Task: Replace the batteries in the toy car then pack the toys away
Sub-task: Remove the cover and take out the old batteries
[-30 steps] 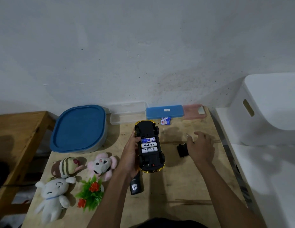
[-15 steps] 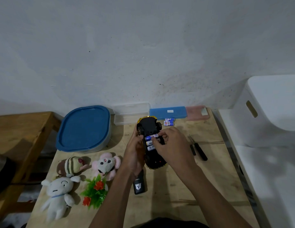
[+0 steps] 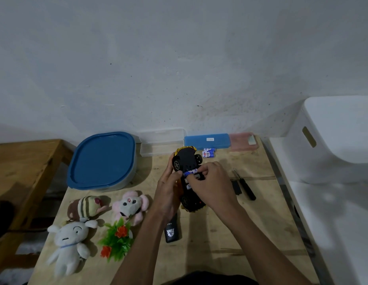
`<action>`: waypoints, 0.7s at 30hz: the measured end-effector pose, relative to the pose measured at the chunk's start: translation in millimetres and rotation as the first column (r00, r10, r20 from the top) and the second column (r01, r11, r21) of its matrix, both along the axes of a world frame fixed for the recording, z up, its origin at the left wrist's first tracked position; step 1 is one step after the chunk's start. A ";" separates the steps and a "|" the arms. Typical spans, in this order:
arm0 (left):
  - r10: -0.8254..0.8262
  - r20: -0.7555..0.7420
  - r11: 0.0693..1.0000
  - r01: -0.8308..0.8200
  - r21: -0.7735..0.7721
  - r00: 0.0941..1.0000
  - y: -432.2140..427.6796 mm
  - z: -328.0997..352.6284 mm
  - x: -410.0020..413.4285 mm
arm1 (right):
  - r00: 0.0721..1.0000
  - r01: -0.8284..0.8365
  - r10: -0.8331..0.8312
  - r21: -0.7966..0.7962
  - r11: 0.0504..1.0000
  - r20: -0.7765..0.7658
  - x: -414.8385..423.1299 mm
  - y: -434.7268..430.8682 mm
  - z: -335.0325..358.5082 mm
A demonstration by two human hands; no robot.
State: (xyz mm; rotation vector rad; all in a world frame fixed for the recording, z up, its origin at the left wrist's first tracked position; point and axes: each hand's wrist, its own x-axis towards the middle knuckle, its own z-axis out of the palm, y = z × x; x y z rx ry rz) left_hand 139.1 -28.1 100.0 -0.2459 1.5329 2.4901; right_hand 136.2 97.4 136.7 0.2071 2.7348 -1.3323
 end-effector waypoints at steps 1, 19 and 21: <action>-0.004 0.003 1.000 0.004 -0.002 1.000 0.2 -0.9 -0.3 | 1.000 -0.005 0.005 -0.007 1.000 0.000 0.7 -1.1 -1.8; -0.219 0.099 0.974 0.212 0.077 0.971 -36.8 31.7 -6.7 | 0.495 -0.589 0.846 0.638 0.496 -0.201 -61.0 41.8 55.8; -0.224 0.095 0.975 0.221 0.034 0.970 -35.2 38.7 -7.5 | 0.394 -0.603 0.905 0.698 0.386 -0.160 -67.6 34.8 61.5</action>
